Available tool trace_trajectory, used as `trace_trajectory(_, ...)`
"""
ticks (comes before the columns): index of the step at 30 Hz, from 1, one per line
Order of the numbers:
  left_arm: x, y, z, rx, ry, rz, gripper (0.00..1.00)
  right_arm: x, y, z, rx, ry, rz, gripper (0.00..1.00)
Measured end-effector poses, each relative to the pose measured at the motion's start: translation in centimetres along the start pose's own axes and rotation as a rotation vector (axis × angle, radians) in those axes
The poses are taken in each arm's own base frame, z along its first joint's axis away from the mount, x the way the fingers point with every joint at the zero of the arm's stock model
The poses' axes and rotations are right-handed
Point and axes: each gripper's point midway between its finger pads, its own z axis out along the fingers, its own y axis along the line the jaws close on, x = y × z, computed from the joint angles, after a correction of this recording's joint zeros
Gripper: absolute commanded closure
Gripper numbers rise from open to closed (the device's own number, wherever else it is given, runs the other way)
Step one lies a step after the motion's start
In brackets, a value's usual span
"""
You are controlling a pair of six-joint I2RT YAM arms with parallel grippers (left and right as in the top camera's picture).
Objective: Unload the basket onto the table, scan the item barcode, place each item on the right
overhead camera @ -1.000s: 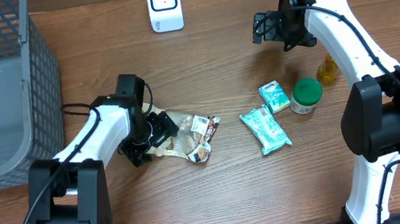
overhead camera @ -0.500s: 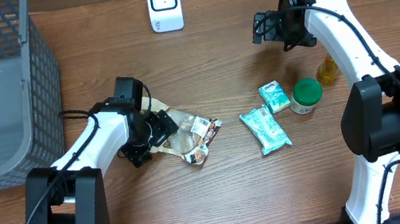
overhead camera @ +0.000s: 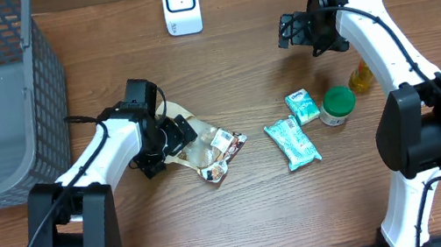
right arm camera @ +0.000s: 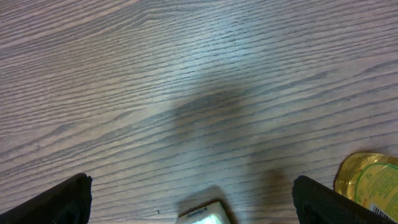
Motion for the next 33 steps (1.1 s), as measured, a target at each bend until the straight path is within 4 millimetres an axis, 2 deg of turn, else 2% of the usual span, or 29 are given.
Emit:
trace_trajectory(5,0.3,0.1,0.0,-0.005,0.012,-0.003,0.00,0.0,0.0,0.0,0.001,0.000,0.000,0.00)
trace_trajectory(11,1.1,-1.4,-0.8,0.057,0.072,0.023,0.00,0.0,0.0,0.0,0.000,0.000,0.000,0.00)
trace_trajectory(18,-0.7,-2.7,-3.2,0.047,0.018,0.081,0.00,0.0,0.0,0.0,0.001,0.000,0.000,0.00)
trace_trajectory(26,-2.0,-1.5,-3.3,-0.032,-0.055,0.102,0.00,0.0,0.0,0.0,0.000,0.000,0.000,0.00)
trace_trajectory(33,-2.6,-1.6,-2.9,-0.045,-0.082,0.129,0.00,0.0,0.0,0.0,0.001,0.001,0.000,0.00)
